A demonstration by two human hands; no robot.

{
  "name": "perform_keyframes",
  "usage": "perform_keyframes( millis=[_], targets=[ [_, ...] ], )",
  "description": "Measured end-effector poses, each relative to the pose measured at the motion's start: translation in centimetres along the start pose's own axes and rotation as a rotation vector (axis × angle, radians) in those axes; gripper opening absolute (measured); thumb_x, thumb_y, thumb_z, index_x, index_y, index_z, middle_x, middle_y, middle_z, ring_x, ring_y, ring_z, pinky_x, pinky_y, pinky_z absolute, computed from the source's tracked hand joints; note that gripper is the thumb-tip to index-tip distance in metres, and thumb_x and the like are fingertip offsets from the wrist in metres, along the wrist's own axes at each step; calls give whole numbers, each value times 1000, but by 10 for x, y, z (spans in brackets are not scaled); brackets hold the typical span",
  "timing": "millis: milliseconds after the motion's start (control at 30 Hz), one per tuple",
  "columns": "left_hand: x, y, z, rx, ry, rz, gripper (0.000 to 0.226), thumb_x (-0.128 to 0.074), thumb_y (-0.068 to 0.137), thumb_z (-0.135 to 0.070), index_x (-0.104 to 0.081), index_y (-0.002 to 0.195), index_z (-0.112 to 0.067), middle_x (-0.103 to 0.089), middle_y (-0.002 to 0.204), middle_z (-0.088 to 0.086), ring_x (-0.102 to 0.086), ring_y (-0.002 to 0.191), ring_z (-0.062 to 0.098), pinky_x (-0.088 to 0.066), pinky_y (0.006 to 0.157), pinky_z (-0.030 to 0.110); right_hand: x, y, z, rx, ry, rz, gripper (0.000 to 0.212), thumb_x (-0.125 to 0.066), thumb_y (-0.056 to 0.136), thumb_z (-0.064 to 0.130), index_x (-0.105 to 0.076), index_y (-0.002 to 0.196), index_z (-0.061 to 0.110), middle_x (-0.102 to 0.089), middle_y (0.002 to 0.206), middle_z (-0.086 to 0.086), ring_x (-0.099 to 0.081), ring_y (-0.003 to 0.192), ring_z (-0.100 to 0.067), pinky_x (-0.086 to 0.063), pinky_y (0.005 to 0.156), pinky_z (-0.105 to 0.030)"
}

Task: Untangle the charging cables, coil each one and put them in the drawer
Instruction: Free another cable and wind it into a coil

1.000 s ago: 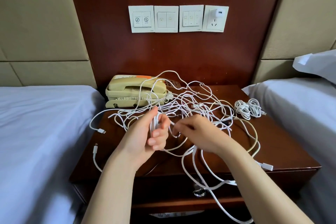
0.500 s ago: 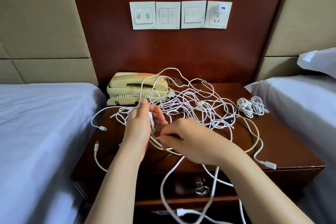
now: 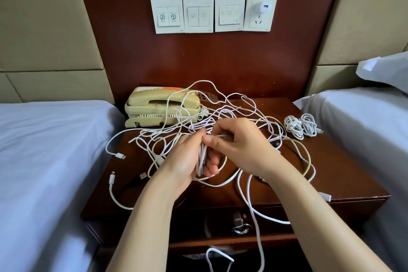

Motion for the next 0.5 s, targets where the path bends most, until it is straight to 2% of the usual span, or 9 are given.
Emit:
perform_keyframes(
  millis=[33, 100, 133, 200, 333, 400, 467, 500],
  targets=[
    [-1, -1, 1, 19, -18, 25, 50, -29, 103, -26, -51, 63, -6, -47, 43, 5, -43, 32, 14, -33, 36, 17, 0, 1, -1, 1, 14, 11, 27, -66, 88, 28, -58, 69, 11, -63, 56, -5, -54, 53, -19, -43, 57, -35],
    [-4, -2, 3, 55, -49, 73, 51, -29, 102, -29, -51, 61, -8, -43, 44, 4, -37, 32, 12, -29, 34, 16, 1, 1, -3, -4, 43, 39, 26, -66, 88, 25, -59, 70, 9, -57, 50, 7, -46, 47, -4, -36, 51, -21],
    [-6, -2, 4, 73, -59, 93, 53, -29, 102, -31, -52, 60, -8, -41, 44, 3, -35, 32, 11, -27, 34, 15, 2, 1, -3, -9, 61, 59, 25, -66, 88, 24, -60, 70, 8, -54, 46, 12, -43, 46, -2, -32, 49, -14],
    [-9, -4, 5, 104, -50, 140, 56, -27, 102, -35, -50, 61, -4, -38, 42, 0, -30, 31, 8, -24, 34, 14, 2, 0, -7, -22, 119, 94, 25, -64, 89, 21, -58, 68, 8, -53, 44, 14, -41, 44, -1, -30, 48, -11],
    [-15, -6, 6, 148, -74, 239, 59, -25, 100, -41, -48, 60, -4, -31, 39, -5, -22, 29, 3, -20, 31, 14, 2, 0, -9, -25, 222, 108, 28, -63, 89, 25, -57, 66, 9, -59, 49, 9, -41, 46, -1, -29, 50, -11],
    [-15, -5, 6, 162, -122, 266, 59, -26, 99, -42, -48, 58, -6, -29, 39, -6, -21, 29, 2, -18, 31, 14, 1, 1, -10, -16, 263, 107, 33, -60, 85, 35, -58, 67, 8, -60, 52, 2, -41, 52, -12, -32, 52, -20],
    [-15, -6, 6, 175, -174, 300, 58, -29, 97, -42, -49, 56, -7, -28, 38, -7, -21, 28, 1, -19, 30, 13, 3, 2, -15, -22, 274, 80, 40, -57, 83, 41, -57, 67, 5, -48, 54, -15, -36, 55, -20, -29, 52, -27],
    [-16, -7, 6, 179, -189, 321, 55, -31, 95, -43, -49, 56, -8, -28, 38, -7, -22, 27, 1, -19, 30, 13, 6, 2, -18, -29, 266, 54, 41, -55, 83, 42, -54, 66, 5, -39, 56, -15, -31, 54, -17, -26, 50, -26]
  ],
)
Point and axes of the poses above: each hand's wrist, its own y-axis towards the middle knuckle, its own x-axis out of the back of the hand, z = x × y, the point moved 6 cm from there along y, towards the middle knuckle
